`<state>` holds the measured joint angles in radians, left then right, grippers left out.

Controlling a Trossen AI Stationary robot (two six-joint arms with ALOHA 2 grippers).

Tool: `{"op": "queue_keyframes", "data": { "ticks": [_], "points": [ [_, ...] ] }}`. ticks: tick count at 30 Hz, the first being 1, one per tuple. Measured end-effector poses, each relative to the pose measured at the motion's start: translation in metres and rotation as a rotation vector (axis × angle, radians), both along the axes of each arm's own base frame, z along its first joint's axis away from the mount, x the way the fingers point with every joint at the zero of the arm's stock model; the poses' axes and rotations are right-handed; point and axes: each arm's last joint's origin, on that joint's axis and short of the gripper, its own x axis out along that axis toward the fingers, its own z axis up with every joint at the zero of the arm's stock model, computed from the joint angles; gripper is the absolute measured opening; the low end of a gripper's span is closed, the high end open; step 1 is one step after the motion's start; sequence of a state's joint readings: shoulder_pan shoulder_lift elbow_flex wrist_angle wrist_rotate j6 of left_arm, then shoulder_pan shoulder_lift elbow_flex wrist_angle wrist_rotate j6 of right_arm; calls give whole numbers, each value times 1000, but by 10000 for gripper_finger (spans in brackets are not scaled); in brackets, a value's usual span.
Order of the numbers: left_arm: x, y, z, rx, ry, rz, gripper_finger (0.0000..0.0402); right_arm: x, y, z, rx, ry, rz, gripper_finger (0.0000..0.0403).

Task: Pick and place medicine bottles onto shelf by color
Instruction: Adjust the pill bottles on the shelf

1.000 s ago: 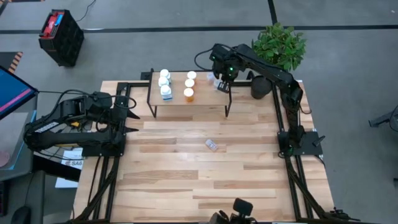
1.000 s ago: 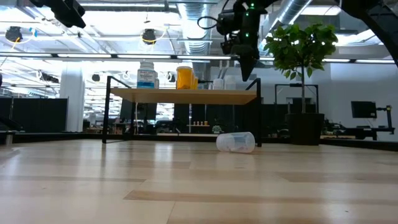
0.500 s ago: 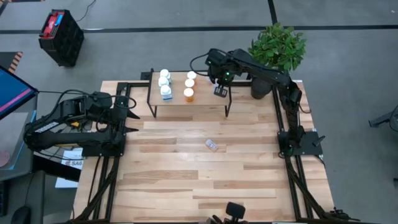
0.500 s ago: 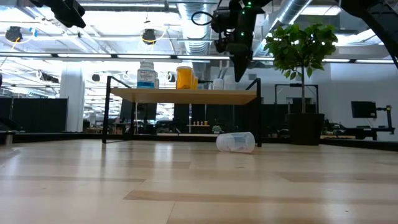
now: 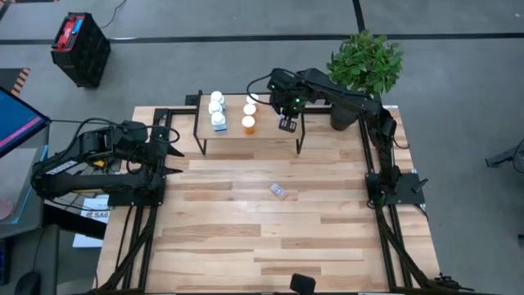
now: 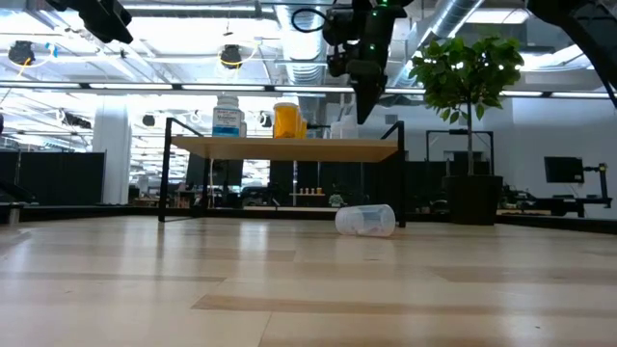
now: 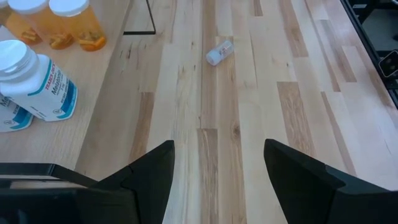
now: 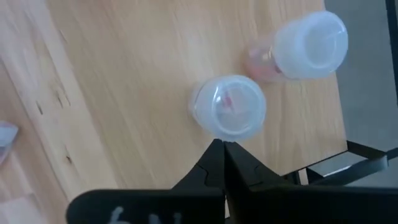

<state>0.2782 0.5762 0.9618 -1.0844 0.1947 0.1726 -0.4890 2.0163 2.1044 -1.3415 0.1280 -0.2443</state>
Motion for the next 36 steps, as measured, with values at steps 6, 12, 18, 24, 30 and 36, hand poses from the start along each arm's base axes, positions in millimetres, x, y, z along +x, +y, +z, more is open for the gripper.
{"op": "queue_keyframes", "data": {
  "ticks": [6, 12, 18, 24, 30, 36],
  "points": [
    [0, 0, 0, 0, 0, 0, 233, 6, 4, 1, -14, -41, 17, 13],
    [0, 0, 0, 0, 1, 0, 233, 10, 8, 2, -19, -53, 31, 12],
    [0, 0, 0, -1, 1, 0, 233, 9, 11, 1, -6, -28, 36, 12],
    [0, 0, 0, -1, 1, 0, 233, 5, 14, 0, 17, 10, 31, 12],
    [0, 0, 0, -1, 1, 0, 233, 14, 5, -16, 23, 31, 11, 12],
    [0, 0, 0, 2, 1, -3, 233, 17, -1, -24, 20, 36, -14, 12]
  ]
}}
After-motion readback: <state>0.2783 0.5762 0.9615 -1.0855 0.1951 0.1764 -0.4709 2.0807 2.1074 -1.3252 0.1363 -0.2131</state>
